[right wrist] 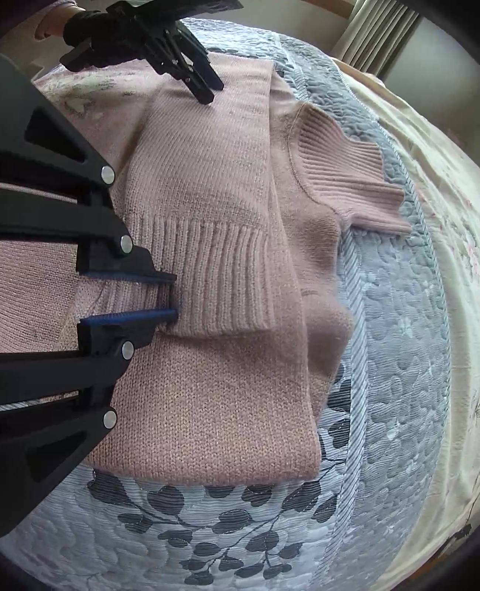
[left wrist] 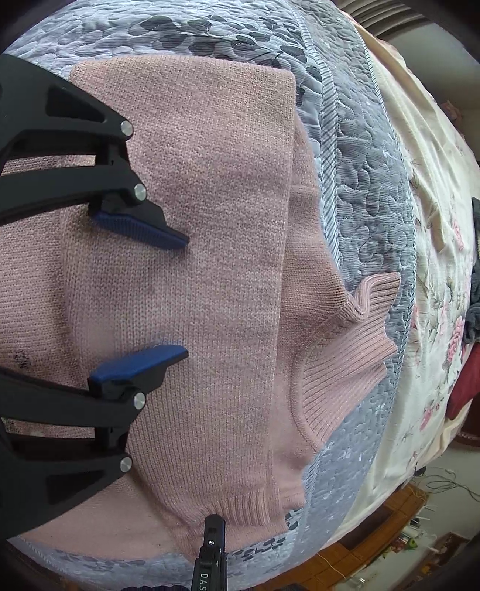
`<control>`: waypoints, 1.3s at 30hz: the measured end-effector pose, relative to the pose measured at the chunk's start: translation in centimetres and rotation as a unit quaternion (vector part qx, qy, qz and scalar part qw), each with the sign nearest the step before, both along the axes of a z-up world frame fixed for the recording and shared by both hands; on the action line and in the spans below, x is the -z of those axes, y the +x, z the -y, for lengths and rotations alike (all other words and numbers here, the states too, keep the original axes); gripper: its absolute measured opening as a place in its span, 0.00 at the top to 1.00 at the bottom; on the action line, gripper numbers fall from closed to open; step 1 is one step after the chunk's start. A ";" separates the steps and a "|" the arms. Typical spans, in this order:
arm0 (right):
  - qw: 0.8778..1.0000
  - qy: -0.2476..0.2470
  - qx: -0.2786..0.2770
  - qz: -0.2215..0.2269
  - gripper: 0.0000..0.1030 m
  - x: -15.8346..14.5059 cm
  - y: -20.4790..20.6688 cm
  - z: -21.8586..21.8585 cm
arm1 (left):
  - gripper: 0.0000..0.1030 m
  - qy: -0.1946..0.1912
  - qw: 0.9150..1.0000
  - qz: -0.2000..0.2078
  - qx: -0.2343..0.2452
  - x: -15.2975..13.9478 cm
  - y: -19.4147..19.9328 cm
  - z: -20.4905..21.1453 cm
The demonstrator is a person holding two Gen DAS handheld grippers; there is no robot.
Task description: Fold small clothes
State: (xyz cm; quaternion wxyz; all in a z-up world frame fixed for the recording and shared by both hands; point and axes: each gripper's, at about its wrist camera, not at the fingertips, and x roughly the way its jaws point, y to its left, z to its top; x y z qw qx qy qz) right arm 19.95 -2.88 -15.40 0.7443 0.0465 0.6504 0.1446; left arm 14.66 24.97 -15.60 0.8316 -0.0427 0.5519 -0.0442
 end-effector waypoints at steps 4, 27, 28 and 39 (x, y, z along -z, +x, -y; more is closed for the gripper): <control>1.000 0.008 -0.010 -0.005 0.77 -1.7 0.5 -0.4 | 0.46 -0.004 1.000 -0.015 -0.006 -1.1 0.7 0.0; 0.995 0.100 0.018 -0.023 0.55 1.7 20.6 -9.3 | 0.34 -0.155 0.981 -0.086 -0.081 1.3 18.7 -3.4; 0.995 0.096 0.015 -0.023 0.55 2.1 20.8 -9.5 | 0.34 -0.157 0.981 -0.085 -0.081 1.4 19.1 -3.3; 0.994 0.087 -0.063 0.025 0.88 0.6 20.7 -10.6 | 0.93 -0.163 0.984 -0.054 -0.043 0.4 22.1 -1.8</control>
